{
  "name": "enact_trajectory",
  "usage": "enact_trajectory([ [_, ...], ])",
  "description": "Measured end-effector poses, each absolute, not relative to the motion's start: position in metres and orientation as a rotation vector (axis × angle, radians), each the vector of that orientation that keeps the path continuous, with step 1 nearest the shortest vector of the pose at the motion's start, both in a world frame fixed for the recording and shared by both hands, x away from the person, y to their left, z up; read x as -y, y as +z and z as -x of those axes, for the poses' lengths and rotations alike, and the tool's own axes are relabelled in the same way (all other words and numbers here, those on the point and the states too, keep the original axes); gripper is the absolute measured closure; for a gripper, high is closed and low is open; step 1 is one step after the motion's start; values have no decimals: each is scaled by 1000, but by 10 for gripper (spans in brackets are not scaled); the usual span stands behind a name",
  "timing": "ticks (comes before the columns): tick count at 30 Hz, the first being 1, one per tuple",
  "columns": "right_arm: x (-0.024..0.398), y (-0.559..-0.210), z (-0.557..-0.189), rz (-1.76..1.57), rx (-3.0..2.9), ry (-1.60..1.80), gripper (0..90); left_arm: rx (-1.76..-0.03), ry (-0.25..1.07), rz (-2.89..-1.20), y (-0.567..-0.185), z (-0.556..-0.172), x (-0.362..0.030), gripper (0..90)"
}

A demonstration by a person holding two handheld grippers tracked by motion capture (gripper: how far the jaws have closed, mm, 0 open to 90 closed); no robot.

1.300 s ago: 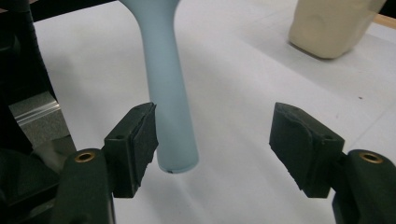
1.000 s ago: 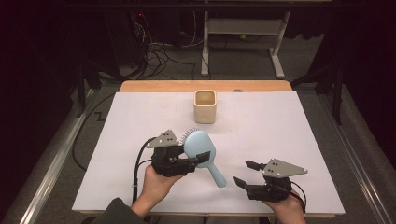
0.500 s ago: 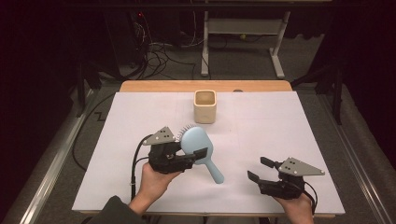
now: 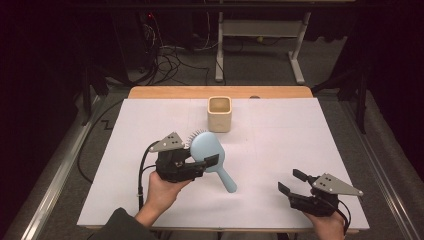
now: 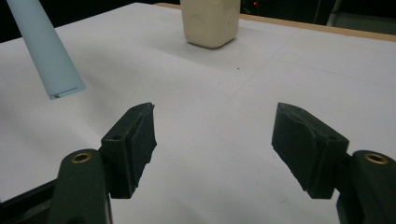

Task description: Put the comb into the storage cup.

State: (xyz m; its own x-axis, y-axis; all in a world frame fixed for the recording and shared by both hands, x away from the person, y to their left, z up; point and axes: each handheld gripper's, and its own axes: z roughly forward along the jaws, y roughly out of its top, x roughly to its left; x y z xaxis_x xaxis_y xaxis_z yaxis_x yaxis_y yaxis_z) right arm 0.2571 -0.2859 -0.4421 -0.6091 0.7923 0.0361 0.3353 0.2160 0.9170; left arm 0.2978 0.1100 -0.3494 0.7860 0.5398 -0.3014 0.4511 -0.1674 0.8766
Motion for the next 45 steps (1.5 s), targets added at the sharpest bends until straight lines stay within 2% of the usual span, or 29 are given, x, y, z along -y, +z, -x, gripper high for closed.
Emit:
enact_trajectory([
  [18, 313, -460, -254, -1144, -1971, 1339, 303, -792, 136, -1795, -341, -308, -113, 496],
  [45, 312, -462, -253, -1196, -1948, 1359, 264, -887, 193, -1757, -328, -344, -126, 493],
])
